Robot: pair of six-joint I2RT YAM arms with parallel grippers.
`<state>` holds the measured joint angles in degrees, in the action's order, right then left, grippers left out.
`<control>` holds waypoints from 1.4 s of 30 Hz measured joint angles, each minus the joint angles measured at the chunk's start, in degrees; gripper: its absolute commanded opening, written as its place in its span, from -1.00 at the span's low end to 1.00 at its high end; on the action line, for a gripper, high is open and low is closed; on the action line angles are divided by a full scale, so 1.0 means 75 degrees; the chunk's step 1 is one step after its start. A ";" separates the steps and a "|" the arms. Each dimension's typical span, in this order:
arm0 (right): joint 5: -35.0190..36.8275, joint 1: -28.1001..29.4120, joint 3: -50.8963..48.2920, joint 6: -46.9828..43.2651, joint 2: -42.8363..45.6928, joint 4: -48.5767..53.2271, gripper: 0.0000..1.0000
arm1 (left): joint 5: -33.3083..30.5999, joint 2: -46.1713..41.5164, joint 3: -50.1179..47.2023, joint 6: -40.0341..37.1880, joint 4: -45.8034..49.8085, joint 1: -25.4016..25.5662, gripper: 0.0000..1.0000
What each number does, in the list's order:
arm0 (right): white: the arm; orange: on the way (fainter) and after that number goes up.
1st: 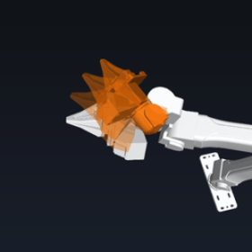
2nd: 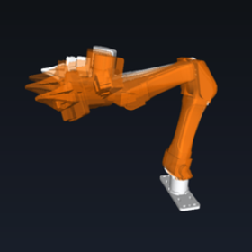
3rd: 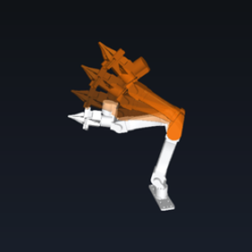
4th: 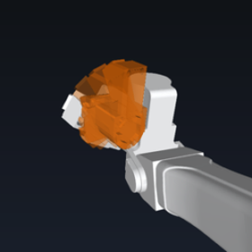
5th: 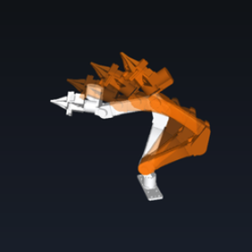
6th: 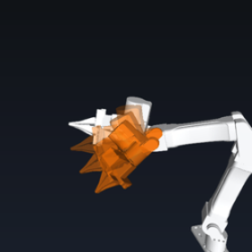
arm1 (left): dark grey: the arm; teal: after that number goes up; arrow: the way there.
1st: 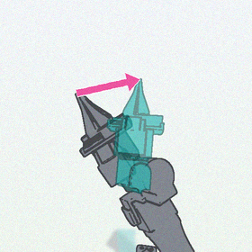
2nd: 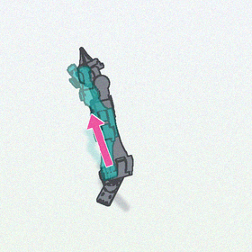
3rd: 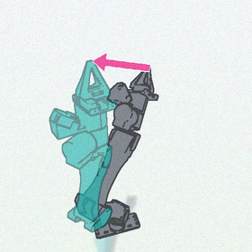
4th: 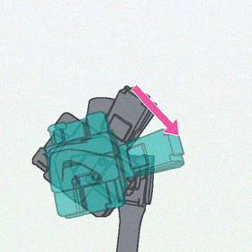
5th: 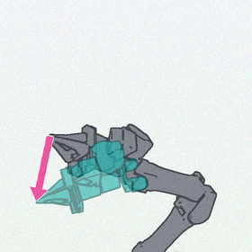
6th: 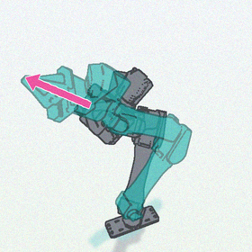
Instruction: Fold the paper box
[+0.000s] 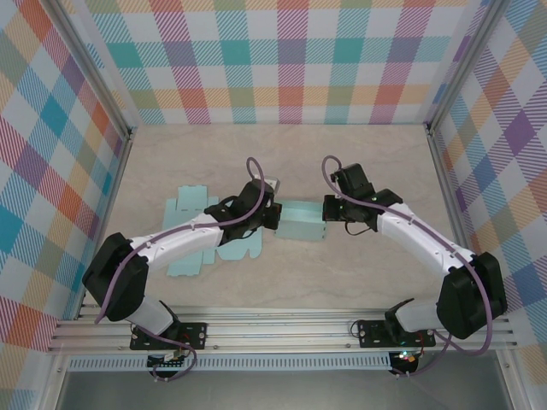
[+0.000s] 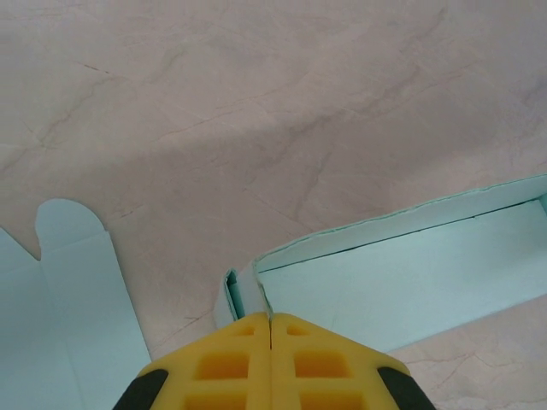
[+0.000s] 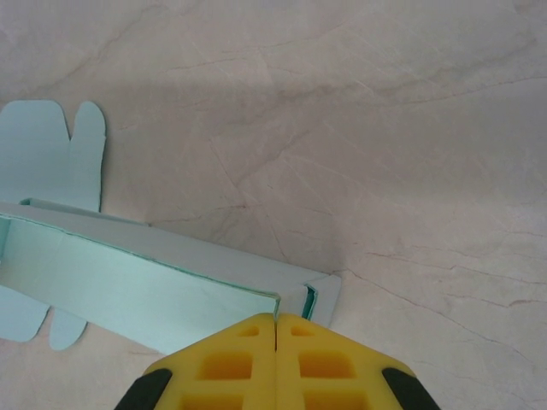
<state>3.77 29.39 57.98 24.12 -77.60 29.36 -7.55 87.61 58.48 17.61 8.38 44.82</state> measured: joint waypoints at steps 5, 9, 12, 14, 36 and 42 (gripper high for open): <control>0.0251 0.0105 -0.0189 0.0160 0.0012 -0.0388 -0.96 | -0.0268 -0.0050 -0.0268 0.0064 -0.0376 0.0090 -1.00; 0.0408 0.0184 -0.0289 0.0219 0.0012 -0.0615 -0.99 | -0.0475 -0.0079 -0.0484 0.0087 -0.0662 0.0175 -1.00; 0.0589 0.0277 -0.0379 0.0219 0.0038 -0.0752 -1.00 | -0.0595 -0.0082 -0.0612 0.0090 -0.0848 0.0224 -1.00; 0.0729 0.0341 -0.0551 0.0216 0.0117 -0.0921 -1.00 | -0.0697 -0.0085 -0.0694 0.0111 -0.1000 0.0265 -1.00; 0.1915 0.0883 -0.4013 -0.0303 0.1478 -0.5409 -1.00 | -0.1358 -0.0146 -0.2460 -0.0073 -0.4135 0.0752 -1.00; 0.2157 0.0938 -0.4549 -0.0542 0.1600 -0.6263 -1.00 | -0.1495 -0.0134 -0.2672 -0.0085 -0.4488 0.0953 -0.52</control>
<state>19.94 36.42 23.86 20.05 -65.60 -17.61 -18.76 86.61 38.44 16.97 -25.28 51.96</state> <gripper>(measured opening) 0.042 0.106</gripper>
